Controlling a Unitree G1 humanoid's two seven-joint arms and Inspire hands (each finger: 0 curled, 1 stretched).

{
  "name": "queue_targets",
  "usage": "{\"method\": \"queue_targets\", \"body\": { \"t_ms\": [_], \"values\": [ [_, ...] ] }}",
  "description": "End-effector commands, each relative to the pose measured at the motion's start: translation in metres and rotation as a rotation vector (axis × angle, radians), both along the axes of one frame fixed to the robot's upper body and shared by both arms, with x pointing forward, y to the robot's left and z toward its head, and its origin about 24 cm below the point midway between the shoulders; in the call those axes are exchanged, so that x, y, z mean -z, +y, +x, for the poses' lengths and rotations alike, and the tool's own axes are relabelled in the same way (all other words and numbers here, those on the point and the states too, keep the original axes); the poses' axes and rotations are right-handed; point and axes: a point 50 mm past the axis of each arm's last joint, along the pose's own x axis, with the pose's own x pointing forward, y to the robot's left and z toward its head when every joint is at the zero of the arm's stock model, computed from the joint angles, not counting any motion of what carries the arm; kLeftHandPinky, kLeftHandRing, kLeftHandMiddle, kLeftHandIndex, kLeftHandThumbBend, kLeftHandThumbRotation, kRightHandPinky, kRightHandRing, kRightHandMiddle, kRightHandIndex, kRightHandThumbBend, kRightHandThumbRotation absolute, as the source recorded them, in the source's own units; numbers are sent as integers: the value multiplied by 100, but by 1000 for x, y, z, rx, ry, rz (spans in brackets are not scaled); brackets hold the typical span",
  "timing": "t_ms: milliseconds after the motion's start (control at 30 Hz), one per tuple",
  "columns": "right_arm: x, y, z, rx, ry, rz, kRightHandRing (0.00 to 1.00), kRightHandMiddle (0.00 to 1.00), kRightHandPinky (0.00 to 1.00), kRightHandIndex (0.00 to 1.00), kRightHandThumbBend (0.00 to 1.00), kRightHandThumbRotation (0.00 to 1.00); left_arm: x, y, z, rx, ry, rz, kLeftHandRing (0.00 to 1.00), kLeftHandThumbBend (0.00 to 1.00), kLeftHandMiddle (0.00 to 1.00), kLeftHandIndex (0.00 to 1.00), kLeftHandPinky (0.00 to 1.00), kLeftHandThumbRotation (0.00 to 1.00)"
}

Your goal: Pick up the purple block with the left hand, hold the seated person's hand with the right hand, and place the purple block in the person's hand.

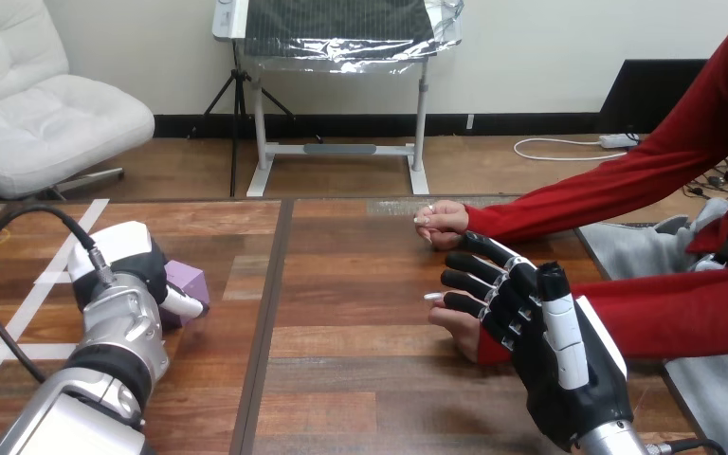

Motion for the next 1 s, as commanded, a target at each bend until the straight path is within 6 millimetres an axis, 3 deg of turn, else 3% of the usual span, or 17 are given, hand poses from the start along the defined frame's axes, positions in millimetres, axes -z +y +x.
{"method": "queue_targets", "body": {
  "t_ms": [0,967],
  "values": [
    [-23,1,13,-16,-105,-18,80,80,79,81,90,87,-22,-13,16,28,-88,-5,77,66,77,74,85,24],
    [-24,2,13,-17,-107,-15,80,80,79,80,89,87,-21,-13,15,41,-63,12,78,64,78,74,82,24]
  ]
}}
